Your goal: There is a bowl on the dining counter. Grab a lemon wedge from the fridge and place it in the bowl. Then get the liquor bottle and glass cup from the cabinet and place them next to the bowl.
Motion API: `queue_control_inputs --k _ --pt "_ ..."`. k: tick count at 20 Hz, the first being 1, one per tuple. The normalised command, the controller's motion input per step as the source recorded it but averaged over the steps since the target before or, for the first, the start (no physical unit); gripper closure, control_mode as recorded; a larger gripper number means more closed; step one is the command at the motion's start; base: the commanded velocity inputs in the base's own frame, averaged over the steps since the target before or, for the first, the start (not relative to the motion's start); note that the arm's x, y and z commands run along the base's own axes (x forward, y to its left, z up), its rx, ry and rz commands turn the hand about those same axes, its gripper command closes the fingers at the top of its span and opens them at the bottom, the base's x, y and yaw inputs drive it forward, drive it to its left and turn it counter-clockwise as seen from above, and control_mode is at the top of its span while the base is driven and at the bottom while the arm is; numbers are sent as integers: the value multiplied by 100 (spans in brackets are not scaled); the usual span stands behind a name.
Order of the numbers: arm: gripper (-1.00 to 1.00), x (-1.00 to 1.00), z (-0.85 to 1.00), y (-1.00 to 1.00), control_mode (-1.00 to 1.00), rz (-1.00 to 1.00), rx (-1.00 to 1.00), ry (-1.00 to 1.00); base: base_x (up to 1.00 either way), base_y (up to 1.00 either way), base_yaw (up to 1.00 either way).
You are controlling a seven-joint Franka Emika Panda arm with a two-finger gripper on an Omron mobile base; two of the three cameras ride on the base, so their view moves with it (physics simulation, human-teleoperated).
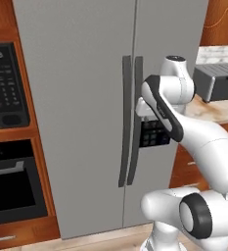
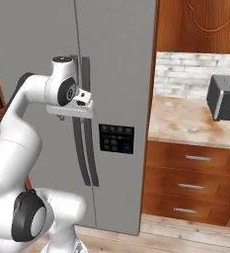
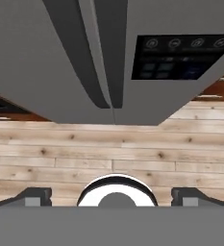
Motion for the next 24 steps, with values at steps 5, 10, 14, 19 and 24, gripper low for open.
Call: queue_control_inputs --k 5,10,14,19,24 --pt "-100 0 0 0 100 0 0 0 -43 0 1" --pt "-100 0 0 0 100 0 0 0 -40 0 0" --pt "-100 0 0 0 100 0 0 0 -26 0 0" --pt "-100 60 0 -6 -100 0 0 -5 0 0 0" --pt "-100 75 0 0 -100 0 0 -1 0 0 0"
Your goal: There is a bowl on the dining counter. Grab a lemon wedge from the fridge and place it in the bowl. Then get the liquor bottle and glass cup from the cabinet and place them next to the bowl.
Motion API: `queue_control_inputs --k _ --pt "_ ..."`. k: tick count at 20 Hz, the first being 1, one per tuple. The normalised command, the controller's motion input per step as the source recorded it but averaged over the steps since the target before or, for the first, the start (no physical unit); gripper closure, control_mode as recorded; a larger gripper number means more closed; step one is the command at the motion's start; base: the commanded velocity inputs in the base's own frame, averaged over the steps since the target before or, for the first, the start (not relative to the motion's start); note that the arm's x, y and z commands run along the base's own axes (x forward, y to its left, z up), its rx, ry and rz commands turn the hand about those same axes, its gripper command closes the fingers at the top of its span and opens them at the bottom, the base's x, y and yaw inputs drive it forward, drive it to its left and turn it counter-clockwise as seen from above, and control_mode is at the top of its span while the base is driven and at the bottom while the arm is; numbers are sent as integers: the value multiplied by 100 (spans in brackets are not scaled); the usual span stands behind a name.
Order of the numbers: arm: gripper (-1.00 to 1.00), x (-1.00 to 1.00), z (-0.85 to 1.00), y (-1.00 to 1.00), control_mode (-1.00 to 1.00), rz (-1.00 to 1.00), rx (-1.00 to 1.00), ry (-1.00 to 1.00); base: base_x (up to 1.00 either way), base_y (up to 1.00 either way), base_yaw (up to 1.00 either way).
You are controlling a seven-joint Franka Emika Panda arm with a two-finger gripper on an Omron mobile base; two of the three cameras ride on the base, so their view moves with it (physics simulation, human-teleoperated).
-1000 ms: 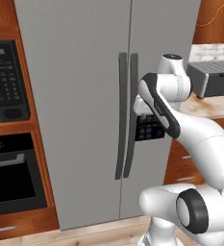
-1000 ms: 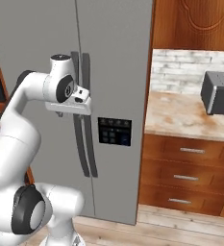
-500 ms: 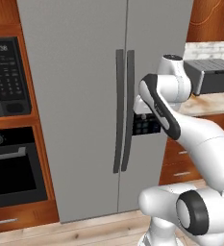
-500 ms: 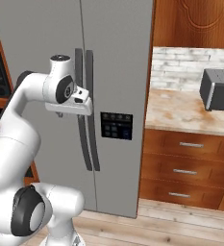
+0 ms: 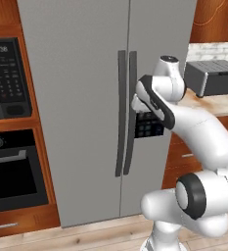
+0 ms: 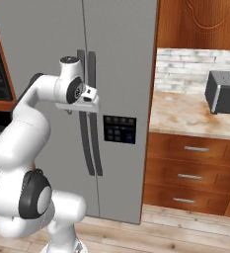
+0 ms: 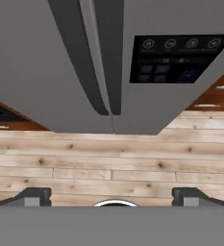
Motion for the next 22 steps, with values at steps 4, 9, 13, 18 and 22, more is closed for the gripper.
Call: queue_control_inputs --k 4,9,13,18,22 --pt "-100 20 0 0 -100 0 0 0 0 0 0" --pt "-100 1 -1 -1 -100 0 0 0 0 0 0" --pt "-100 0 0 -1 -100 0 0 0 0 0 0" --pt "-100 0 0 -8 -100 0 0 -2 0 0 0" --pt "-100 1 0 -8 -100 0 0 -1 0 0 0"
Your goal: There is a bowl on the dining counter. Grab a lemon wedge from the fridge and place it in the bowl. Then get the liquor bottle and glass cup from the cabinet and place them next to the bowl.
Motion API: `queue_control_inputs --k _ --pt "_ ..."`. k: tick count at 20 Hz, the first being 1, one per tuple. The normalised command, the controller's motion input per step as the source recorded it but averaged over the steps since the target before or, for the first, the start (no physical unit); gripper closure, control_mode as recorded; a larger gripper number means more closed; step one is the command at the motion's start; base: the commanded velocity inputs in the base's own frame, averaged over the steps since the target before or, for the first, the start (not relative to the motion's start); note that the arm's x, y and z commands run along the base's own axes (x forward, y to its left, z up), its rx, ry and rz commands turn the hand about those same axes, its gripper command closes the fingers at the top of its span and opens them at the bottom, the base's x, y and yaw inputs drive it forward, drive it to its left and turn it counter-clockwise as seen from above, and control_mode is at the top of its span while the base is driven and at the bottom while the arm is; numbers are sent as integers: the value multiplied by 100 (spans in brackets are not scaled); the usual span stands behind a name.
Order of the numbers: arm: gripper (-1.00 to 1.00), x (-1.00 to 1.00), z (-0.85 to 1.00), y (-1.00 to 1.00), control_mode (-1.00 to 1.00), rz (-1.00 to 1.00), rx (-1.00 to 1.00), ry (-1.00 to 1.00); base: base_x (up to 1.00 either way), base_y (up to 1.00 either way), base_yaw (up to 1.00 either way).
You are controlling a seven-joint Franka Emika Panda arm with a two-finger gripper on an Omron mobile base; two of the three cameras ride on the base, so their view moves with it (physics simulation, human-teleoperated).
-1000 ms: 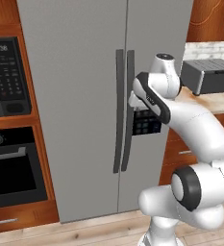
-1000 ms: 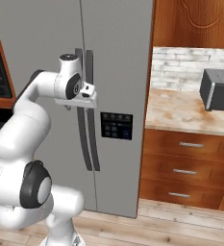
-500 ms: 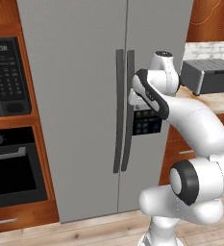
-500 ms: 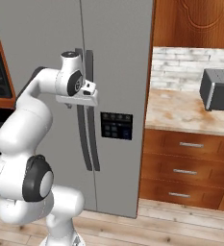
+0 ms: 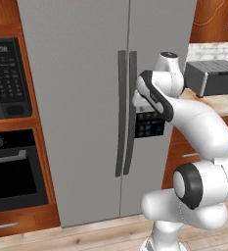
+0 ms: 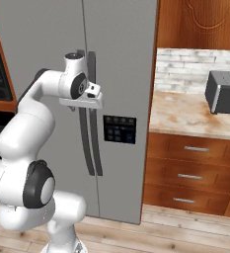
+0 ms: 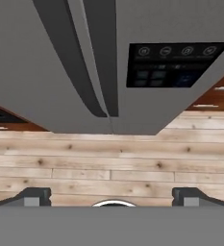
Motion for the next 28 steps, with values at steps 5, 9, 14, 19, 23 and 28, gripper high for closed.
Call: queue_control_inputs --k 5,9,14,19,23,28 --pt "-100 14 0 -11 -100 0 0 0 0 0 0" --pt "-100 9 0 -13 -100 0 0 0 0 0 0" --pt "-100 4 0 -12 -100 0 0 0 0 0 0" --pt "-100 2 0 -6 -100 0 0 -2 0 0 0" --pt "-100 23 -3 0 -100 0 0 0 0 0 0" --pt "-100 51 -6 0 -100 0 0 0 0 0 0"
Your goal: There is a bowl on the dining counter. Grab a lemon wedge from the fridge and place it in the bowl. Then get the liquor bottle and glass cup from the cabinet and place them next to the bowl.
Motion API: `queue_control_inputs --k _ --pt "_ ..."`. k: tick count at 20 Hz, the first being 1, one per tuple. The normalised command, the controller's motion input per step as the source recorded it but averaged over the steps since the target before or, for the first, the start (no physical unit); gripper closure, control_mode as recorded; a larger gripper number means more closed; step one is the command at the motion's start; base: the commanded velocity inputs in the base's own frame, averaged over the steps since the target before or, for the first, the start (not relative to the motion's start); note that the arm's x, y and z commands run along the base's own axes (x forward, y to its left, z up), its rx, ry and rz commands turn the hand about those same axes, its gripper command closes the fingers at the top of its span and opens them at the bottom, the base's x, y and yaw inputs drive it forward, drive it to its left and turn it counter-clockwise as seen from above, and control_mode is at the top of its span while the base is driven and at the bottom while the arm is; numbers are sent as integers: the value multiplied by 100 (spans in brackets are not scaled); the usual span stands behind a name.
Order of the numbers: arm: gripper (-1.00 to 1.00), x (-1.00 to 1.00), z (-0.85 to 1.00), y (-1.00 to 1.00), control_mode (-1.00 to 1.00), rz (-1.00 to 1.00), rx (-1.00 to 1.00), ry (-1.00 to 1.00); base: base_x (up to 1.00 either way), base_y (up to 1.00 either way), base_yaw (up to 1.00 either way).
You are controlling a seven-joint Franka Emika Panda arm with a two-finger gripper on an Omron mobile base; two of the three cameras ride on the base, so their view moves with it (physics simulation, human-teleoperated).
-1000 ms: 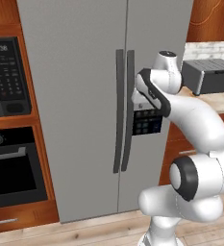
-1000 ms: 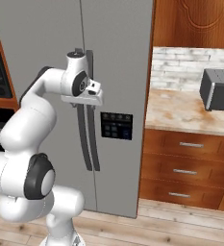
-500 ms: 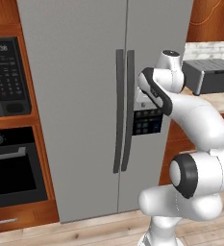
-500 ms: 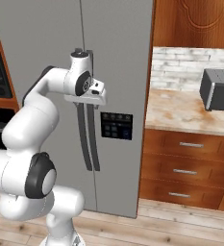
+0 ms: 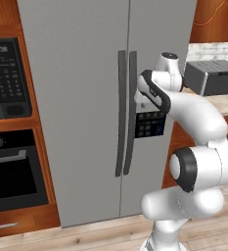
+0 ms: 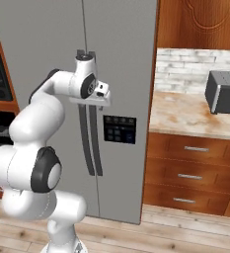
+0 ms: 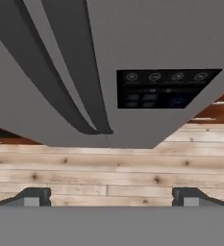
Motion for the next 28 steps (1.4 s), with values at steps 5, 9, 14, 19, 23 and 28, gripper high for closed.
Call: queue_control_inputs --k 5,9,14,19,23,28 --pt "-100 45 0 12 -100 0 0 0 0 0 0" --pt "-100 12 -1 34 -100 0 -1 0 0 0 0" --pt "-100 14 -1 18 -100 -2 -3 -3 0 0 0" --pt "-100 36 -4 5 -100 -4 -4 -5 0 0 0" --pt "-100 24 -8 0 -100 0 -1 -2 0 0 0" --pt "-100 21 -10 0 -100 0 0 0 0 0 0"
